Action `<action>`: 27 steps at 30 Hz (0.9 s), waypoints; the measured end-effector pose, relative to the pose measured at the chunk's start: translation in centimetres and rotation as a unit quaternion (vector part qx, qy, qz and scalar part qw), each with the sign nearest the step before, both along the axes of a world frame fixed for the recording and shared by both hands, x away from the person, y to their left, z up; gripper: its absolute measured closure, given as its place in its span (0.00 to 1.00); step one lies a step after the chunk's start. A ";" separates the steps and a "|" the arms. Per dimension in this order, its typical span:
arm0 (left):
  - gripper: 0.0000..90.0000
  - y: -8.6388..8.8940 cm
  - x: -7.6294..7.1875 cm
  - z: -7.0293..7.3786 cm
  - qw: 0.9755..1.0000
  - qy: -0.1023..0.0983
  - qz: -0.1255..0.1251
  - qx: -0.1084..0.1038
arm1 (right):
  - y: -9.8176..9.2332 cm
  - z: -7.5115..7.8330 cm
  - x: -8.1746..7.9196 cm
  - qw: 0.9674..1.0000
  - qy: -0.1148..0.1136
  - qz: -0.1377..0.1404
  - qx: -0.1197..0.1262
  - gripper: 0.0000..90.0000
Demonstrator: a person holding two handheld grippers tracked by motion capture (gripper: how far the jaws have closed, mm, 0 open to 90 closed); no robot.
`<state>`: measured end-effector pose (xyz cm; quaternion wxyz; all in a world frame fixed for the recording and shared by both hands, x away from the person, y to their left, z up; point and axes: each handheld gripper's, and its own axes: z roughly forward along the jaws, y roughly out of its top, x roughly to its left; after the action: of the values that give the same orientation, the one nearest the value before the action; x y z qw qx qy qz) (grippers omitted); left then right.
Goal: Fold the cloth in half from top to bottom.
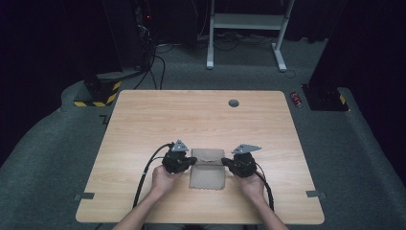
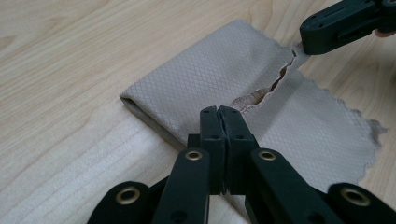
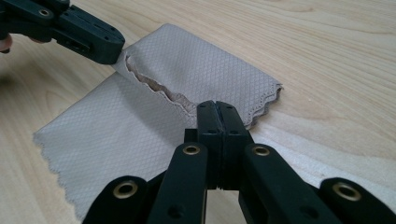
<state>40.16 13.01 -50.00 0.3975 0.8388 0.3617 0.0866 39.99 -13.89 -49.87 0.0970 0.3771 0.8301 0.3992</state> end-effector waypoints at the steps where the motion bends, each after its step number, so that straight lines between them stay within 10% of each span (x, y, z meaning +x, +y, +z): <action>1: 0.99 0.0 -0.1 0.0 1.000 0.000 -0.001 0.000 | 0.0 0.0 -0.2 1.000 -0.001 0.002 0.000 1.00; 27: 0.98 0.5 -2.7 -0.9 1.000 0.011 -0.011 -0.011 | -0.2 -0.3 -3.3 0.999 0.002 0.030 0.013 0.99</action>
<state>37.50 13.55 -50.94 0.4039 0.8392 0.3575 0.0693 36.71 -14.13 -50.21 0.0787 0.3538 0.8358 0.4123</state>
